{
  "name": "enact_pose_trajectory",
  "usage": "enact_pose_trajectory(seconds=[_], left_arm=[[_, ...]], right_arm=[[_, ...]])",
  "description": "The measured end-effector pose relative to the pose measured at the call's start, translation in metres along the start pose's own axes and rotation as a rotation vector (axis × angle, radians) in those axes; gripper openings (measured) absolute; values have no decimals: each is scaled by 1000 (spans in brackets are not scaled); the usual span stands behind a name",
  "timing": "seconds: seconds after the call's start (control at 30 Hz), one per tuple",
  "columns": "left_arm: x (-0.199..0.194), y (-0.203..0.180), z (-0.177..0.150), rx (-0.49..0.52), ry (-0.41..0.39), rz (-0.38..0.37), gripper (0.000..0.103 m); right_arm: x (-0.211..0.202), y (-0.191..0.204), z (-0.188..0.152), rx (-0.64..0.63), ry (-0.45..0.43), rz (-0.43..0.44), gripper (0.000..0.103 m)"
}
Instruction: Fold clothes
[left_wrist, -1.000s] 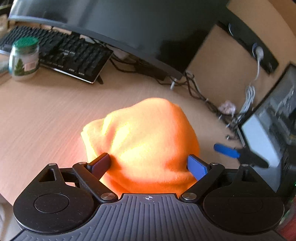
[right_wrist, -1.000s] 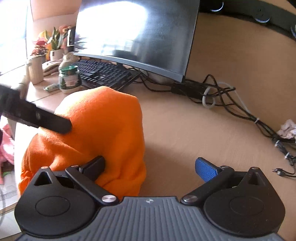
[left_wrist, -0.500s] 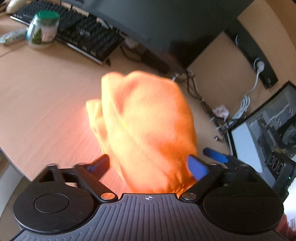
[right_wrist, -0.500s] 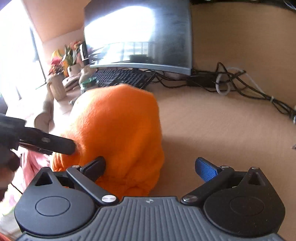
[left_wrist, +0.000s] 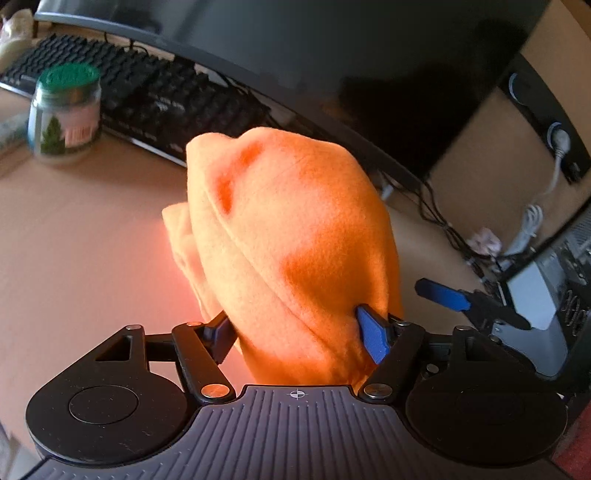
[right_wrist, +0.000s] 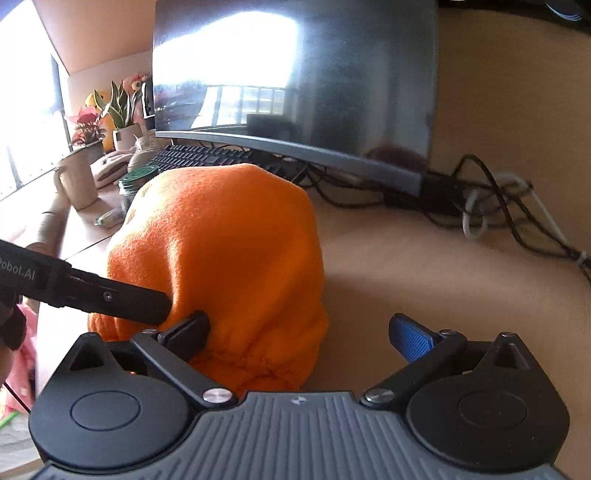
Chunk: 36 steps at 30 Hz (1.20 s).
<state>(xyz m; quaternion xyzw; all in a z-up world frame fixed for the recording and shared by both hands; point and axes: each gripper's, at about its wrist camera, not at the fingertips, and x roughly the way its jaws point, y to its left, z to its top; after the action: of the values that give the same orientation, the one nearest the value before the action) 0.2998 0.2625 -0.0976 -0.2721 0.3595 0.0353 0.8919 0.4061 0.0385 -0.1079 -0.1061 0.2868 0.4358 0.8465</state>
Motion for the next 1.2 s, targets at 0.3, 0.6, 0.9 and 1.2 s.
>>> enact_pose_trajectory(seconds=[0.3,0.6,0.9,1.2], left_arm=[[-66,4,31,67,-181,-57,84],[13,4,82,141,-77,-114,90],[52,13,80,131,-5,-141,92],[-22,31,91,44,-110,-169,95]], right_arm=[[-24,-3,10,37,-51,48,103],[-21,90,9,-392,-234,42,90],[22,78,-6,-362,-68,70,92],[-32,-5,12,108,-119,134,103]])
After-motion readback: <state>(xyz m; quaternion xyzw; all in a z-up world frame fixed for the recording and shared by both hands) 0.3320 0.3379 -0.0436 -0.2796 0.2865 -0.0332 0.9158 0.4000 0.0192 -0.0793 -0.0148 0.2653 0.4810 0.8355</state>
